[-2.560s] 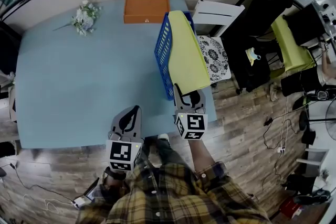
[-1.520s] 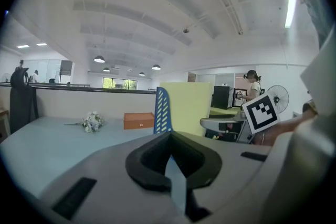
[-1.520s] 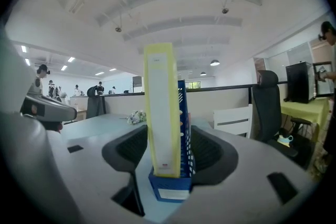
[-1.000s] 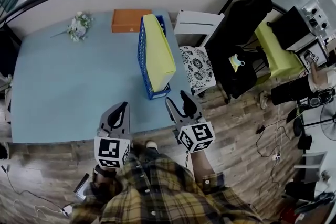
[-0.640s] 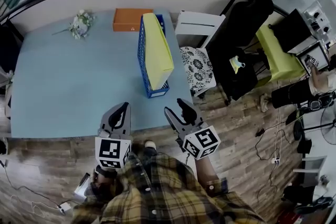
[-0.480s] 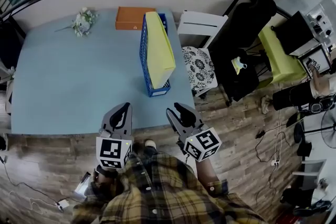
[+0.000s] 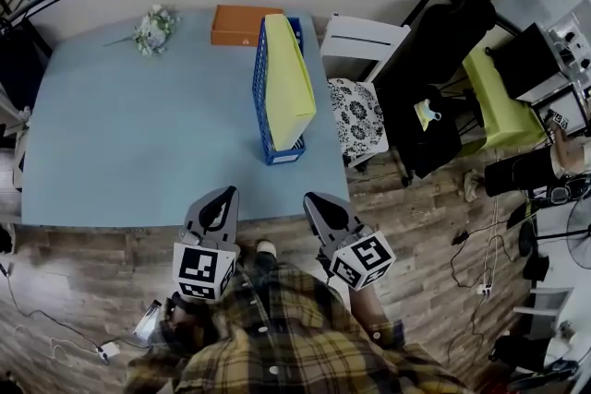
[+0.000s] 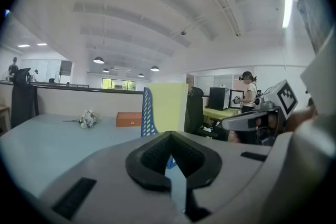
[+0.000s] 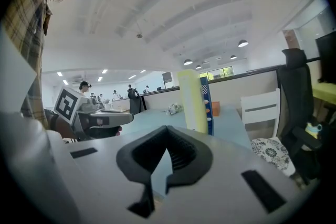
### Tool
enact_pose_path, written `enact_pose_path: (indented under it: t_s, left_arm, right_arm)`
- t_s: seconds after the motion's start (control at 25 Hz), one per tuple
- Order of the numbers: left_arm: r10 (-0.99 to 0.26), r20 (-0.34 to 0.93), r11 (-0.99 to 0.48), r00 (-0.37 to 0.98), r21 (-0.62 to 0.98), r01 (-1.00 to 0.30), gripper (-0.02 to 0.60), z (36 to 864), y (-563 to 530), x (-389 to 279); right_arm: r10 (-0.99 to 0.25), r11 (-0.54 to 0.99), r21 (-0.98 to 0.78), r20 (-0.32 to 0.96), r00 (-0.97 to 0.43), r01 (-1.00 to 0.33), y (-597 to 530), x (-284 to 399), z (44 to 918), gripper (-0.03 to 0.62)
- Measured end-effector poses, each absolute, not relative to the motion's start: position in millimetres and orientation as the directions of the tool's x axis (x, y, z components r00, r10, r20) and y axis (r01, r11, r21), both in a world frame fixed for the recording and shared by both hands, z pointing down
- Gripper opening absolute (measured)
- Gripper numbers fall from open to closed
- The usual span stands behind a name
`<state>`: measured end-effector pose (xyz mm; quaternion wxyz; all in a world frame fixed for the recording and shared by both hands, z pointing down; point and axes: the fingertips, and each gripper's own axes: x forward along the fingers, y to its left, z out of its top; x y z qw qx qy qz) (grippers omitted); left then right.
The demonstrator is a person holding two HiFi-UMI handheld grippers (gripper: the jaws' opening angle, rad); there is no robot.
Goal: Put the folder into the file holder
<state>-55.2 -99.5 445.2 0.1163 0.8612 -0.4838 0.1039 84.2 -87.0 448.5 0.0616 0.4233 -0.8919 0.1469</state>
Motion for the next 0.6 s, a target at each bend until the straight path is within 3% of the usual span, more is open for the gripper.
enact_pose_path:
  t_s: [0.6]
  left_arm:
    - [-0.799,0.295,-0.518,0.523,0.104,-0.849,-0.009,452.0,-100.0,-57.3]
  right_arm:
    - [-0.775,0.55,-0.234,0.213,-0.595,-0.802,-95.6,101.3,449.1,0.002]
